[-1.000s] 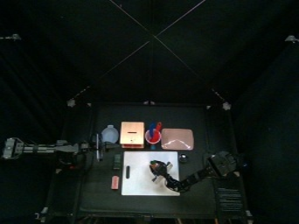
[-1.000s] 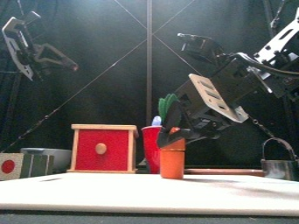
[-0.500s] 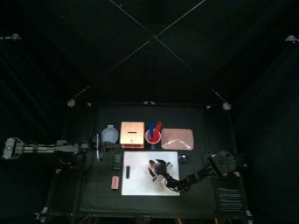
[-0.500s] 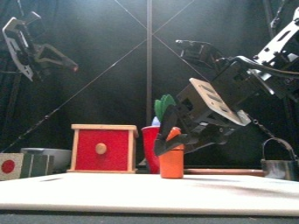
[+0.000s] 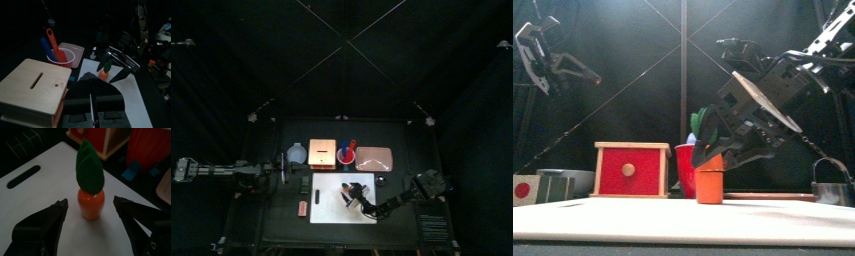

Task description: Stand carrot upright

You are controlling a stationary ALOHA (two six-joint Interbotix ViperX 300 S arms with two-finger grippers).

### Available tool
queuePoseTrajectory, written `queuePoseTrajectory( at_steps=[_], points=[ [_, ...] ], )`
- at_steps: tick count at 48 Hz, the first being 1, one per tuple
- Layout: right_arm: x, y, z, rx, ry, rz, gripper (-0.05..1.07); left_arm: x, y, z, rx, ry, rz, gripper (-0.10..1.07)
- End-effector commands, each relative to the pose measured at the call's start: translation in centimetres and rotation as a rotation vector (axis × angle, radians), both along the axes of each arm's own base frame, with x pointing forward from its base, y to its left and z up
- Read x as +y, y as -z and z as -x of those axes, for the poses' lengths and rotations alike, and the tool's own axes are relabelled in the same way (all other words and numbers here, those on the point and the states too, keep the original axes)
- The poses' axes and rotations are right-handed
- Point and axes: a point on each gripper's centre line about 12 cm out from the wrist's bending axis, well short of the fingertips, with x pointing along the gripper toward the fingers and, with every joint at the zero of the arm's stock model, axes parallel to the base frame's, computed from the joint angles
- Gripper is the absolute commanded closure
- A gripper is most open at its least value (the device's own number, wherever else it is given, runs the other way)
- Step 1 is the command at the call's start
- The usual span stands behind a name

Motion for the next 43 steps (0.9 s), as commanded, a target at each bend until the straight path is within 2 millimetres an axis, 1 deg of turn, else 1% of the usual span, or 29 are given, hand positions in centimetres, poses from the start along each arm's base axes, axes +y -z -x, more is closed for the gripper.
queuePoseTrajectory(
  at_steps=[1, 10, 20, 27, 33, 39, 43],
  points=[
    [0.3, -2.4, 0.5, -0.032, -0.003, -0.046, 0.01, 0.1, -0.5, -0.2, -0.016, -0.005, -0.003, 0.96],
    [0.9, -4.2, 2.4, 0.047, -0.001, -0.086, 0.01, 0.1, -0.5, -0.2, -0.018, -0.005, -0.003, 0.96],
    [1.3, -6.2, 3.8, 0.14, -0.049, -0.088, 0.01, 0.1, -0.5, -0.2, -0.018, -0.005, -0.005, 0.96],
    [0.6, -7.7, 4.7, 0.178, -0.08, -0.025, 0.01, 0.1, -0.6, -0.2, -0.02, -0.005, -0.007, 0.96],
    [-0.6, -9.0, 6.3, 0.203, -0.118, 0.036, 0.01, 0.1, -0.6, -0.2, -0.02, -0.004, -0.008, 0.96],
    [-1.6, -10.3, 7.9, 0.196, -0.167, 0.037, 0.01, 0.1, -0.6, -0.2, -0.022, -0.004, -0.01, 0.96],
    [-2.3, -11.0, 8.9, 0.178, -0.198, -0.007, 0.01, 0.1, -0.7, -0.2, -0.023, -0.004, -0.011, 0.96]
  ],
)
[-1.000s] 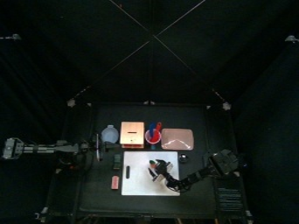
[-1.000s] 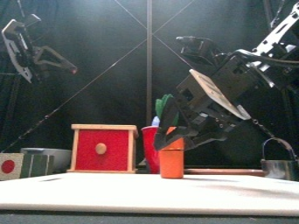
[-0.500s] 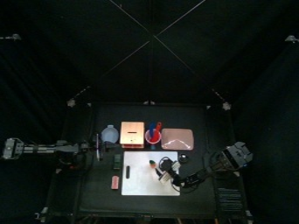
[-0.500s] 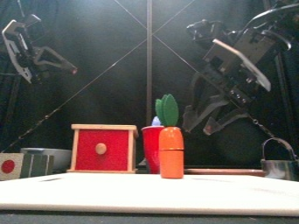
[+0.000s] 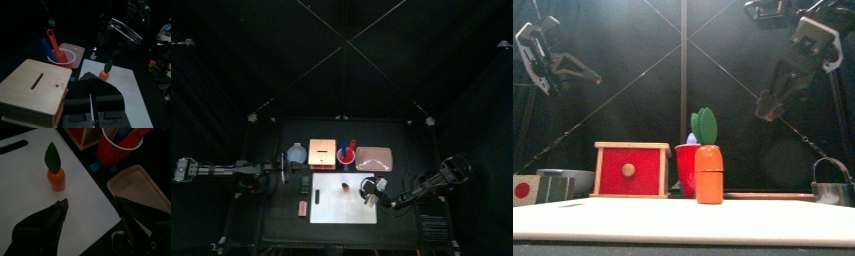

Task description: Stand carrot upright

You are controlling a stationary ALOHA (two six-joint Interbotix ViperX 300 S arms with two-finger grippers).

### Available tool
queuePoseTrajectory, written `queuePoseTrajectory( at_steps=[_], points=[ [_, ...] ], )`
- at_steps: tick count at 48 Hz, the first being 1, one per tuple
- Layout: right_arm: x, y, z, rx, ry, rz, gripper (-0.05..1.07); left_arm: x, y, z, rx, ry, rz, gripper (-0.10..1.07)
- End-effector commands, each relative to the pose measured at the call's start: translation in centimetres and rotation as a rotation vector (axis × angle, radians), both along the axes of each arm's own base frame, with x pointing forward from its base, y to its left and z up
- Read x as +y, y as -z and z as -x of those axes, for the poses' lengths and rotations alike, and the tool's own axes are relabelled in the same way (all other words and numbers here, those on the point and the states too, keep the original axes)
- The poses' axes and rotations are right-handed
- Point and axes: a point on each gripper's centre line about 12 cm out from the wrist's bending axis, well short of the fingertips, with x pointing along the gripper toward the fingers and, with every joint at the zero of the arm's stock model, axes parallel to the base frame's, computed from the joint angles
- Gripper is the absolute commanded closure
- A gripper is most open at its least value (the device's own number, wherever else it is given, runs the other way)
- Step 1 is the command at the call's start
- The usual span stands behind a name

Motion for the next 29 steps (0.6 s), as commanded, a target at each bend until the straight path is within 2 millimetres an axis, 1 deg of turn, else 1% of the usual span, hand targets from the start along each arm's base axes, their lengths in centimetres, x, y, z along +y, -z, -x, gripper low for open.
queuePoseTrajectory(
  at_steps=[1, 9, 15, 21, 29],
  points=[
    [-0.8, -1.9, 1.0, -0.052, -0.019, -0.07, 0.01, 0.1, -0.6, -0.3, -0.018, -0.002, -0.006, 0.96],
    [-3.0, -2.5, 2.7, -0.058, -0.045, -0.15, 0.01, 0.1, -0.7, -0.3, -0.022, -0.005, -0.009, 0.96],
    [-4.5, -2.7, 3.3, -0.02, -0.048, -0.15, 0.01, 0.1, -0.8, -0.3, -0.023, -0.005, -0.01, 0.96],
    [-5.6, -3.2, 3.4, 0.026, -0.061, -0.141, 0.01, 0.1, -0.8, -0.3, -0.025, -0.005, -0.01, 0.96],
    [-6.7, -4.0, 2.8, 0.083, -0.104, -0.116, 0.01, 0.2, -0.8, -0.3, -0.023, -0.004, -0.02, 0.96]
  ],
)
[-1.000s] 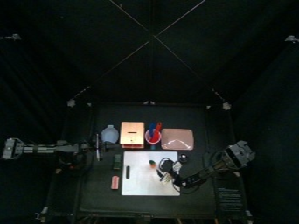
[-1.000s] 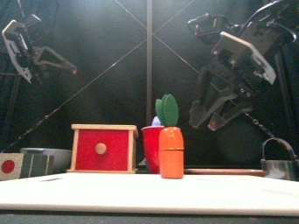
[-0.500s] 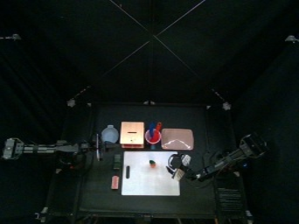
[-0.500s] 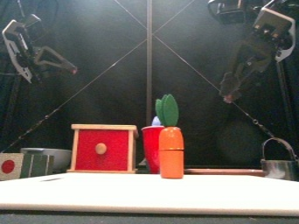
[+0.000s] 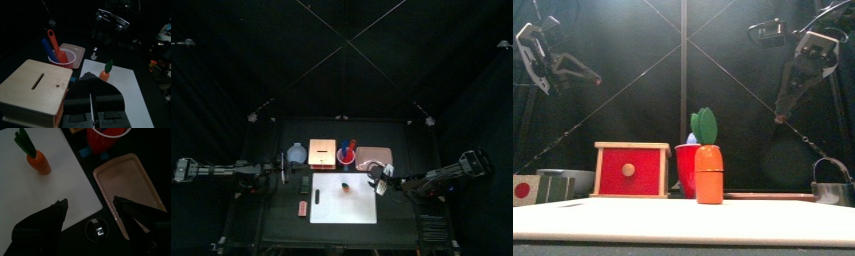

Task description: Stand carrot upright

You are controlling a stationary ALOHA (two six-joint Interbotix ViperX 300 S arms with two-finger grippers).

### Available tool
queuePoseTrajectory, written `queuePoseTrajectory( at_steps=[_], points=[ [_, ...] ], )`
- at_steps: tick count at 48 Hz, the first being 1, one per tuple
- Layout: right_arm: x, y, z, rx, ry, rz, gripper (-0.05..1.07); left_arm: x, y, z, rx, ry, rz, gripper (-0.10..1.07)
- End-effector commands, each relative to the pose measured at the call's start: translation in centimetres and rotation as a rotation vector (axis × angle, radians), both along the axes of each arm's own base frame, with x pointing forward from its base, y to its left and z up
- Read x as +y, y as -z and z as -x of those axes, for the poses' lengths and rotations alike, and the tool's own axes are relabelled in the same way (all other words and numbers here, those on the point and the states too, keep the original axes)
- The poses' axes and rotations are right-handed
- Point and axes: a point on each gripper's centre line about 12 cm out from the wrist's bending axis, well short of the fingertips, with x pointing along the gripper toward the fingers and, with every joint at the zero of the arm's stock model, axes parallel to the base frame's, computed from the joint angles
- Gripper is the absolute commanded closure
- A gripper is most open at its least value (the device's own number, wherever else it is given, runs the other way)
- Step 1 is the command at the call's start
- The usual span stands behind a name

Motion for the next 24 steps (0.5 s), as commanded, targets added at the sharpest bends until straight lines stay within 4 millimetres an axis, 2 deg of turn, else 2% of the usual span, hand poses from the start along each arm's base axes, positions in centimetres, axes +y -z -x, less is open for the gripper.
queuePoseTrajectory(
  at_steps=[1, 14, 24],
  points=[
    [-0.5, -1.6, -0.6, -0.025, -0.01, -0.002, 0.01, 0.1, -0.8, -0.3, -0.023, -0.002, -0.015, 0.96],
    [-2.9, -2.1, -1.1, 0.001, -0.05, 0.06, 0.01, 0.1, -1.2, -0.4, -0.028, 0.006, -0.042, 0.96],
    [-3.3, -2.2, -1.8, -0.046, -0.105, 0.025, 0.01, 0.1, -1.1, -0.4, -0.024, 0.009, -0.052, 0.96]
  ],
)
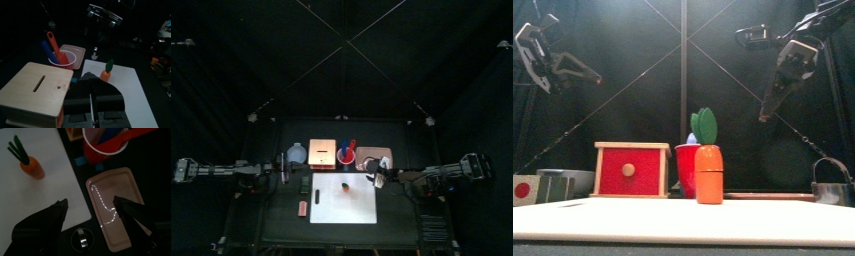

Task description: Stand carrot upright

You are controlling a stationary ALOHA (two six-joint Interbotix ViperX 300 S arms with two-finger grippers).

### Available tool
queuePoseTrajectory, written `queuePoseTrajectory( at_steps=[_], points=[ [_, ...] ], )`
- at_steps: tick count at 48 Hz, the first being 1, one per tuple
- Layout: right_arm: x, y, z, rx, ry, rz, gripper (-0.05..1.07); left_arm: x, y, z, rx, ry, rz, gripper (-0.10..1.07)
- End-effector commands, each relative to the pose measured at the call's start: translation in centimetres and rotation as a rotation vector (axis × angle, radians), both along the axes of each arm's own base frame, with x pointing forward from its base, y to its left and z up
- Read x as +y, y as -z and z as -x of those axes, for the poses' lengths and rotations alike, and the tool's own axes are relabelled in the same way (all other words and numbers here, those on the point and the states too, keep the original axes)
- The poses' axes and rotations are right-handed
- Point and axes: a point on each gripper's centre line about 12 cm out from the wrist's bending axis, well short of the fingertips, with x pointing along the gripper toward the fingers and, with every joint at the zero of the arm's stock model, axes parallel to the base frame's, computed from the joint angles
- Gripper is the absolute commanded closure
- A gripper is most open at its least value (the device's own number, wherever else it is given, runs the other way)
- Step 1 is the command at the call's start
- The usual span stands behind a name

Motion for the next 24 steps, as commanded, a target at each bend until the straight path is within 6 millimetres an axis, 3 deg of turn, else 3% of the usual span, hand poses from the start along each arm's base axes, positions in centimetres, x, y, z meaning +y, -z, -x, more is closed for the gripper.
queuePoseTrajectory(
  at_steps=[1, 13, 24],
  points=[
    [-0.2, -1.2, -0.7, -0.056, -0.014, -0.024, 0.01, 0.1, -1.0, -0.4, -0.029, 0.0, -0.014, 0.96],
    [-0.8, -0.7, -0.8, -0.05, -0.055, -0.064, 0.01, 0.0, -1.1, -0.4, -0.028, 0.007, -0.031, 0.96],
    [0.7, 0.2, -1.6, -0.191, -0.142, -0.115, 0.01, 0.0, -1.1, -0.4, -0.029, 0.012, -0.045, 0.96]
  ],
)
